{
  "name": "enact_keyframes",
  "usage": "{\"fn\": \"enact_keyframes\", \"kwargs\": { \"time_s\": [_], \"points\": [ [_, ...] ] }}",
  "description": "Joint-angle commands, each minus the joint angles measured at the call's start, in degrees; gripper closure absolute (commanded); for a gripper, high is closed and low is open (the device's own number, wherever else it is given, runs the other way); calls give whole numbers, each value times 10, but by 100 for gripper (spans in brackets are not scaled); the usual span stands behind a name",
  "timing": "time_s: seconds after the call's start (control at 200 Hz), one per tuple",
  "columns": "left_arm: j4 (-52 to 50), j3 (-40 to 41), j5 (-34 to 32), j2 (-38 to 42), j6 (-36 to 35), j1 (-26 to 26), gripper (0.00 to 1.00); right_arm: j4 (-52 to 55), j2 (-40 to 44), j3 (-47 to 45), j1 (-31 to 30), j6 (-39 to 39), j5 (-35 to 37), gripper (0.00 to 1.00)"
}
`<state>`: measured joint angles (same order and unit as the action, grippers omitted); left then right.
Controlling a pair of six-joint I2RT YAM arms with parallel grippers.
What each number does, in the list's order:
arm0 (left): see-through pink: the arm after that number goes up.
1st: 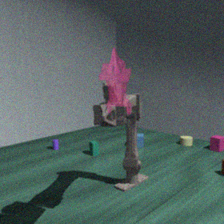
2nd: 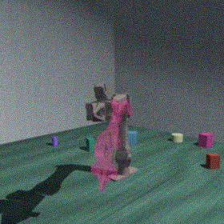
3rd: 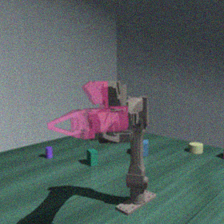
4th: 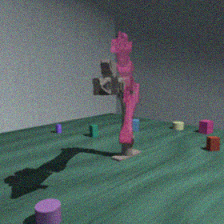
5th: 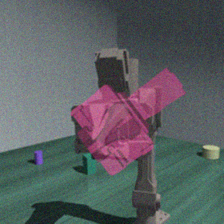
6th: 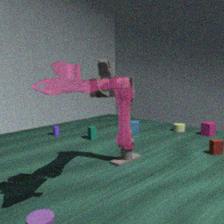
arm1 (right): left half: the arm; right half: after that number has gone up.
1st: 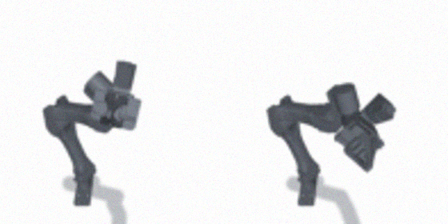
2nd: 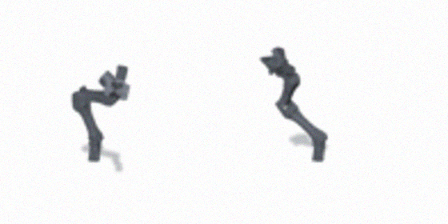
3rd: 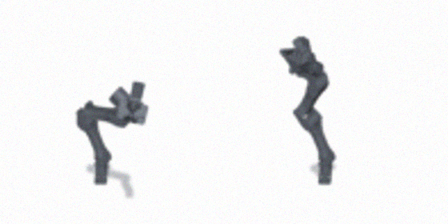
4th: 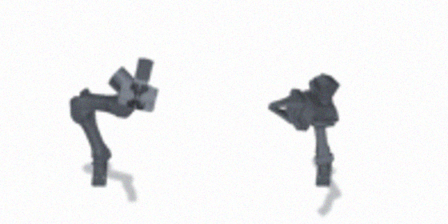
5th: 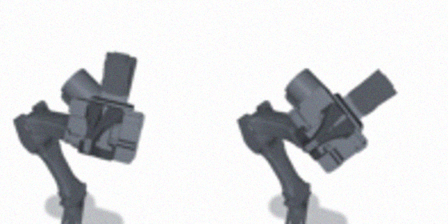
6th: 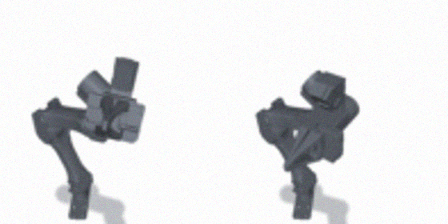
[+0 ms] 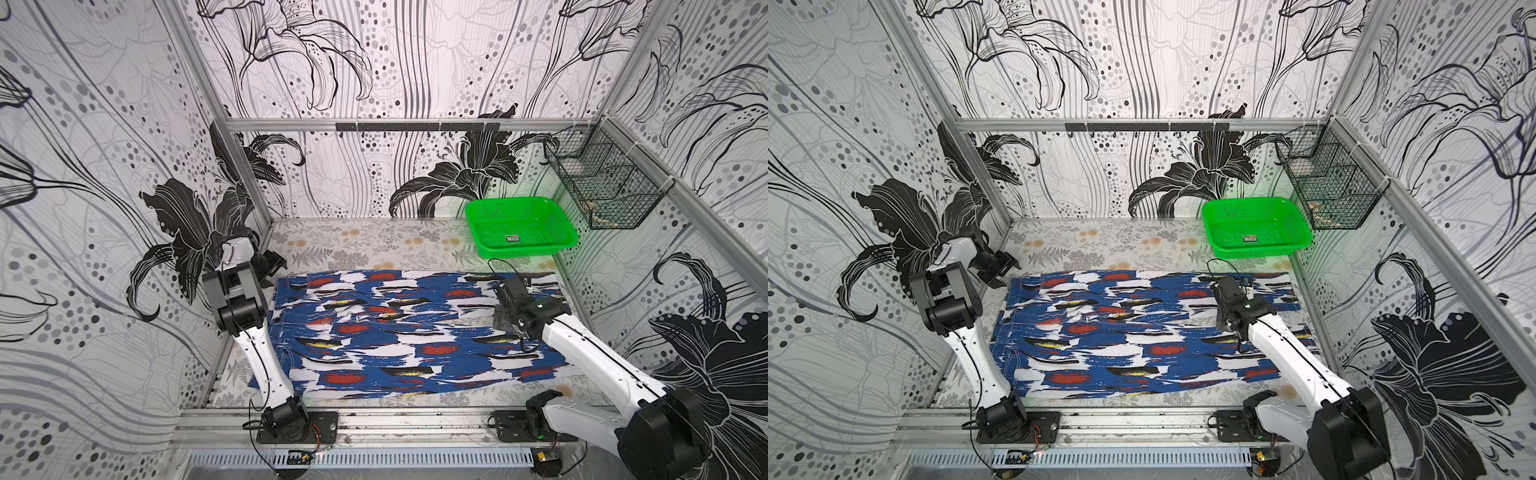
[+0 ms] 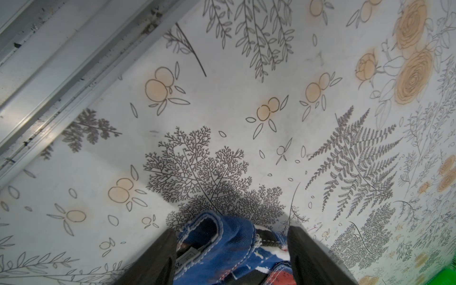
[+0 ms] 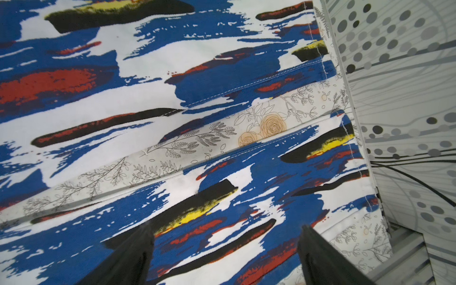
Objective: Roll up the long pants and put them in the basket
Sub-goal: Fold the long pant at the center of the board.
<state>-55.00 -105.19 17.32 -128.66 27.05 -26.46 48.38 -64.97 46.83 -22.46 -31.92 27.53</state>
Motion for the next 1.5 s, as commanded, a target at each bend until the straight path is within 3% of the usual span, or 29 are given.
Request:
{"fn": "enact_keyframes", "kwargs": {
  "time_s": [0.0,0.34,0.501,0.661,0.761,1.096,1.146,1.307,1.497],
  "points": [
    [16,5,-11,-13,-5,4,26,2,7,-2,3,-8,2,5],
    [24,10,-23,-25,-4,12,30,0,19,-7,4,-11,4,5],
    [31,18,-14,-27,-4,12,49,1,21,-6,4,-12,5,5],
    [34,23,-10,-17,-4,13,59,-2,19,-7,4,-15,6,5],
    [36,27,-10,-7,-5,13,69,-3,14,-6,4,-18,4,5],
    [56,73,-14,68,4,14,100,-1,10,9,4,-25,20,5],
    [63,86,-22,91,9,14,100,0,3,20,6,-27,29,5],
    [84,128,-35,174,26,14,100,-10,-33,71,95,-2,-9,5],
    [99,163,-3,249,44,16,100,-27,-120,146,209,30,-54,5]
  ]
}}
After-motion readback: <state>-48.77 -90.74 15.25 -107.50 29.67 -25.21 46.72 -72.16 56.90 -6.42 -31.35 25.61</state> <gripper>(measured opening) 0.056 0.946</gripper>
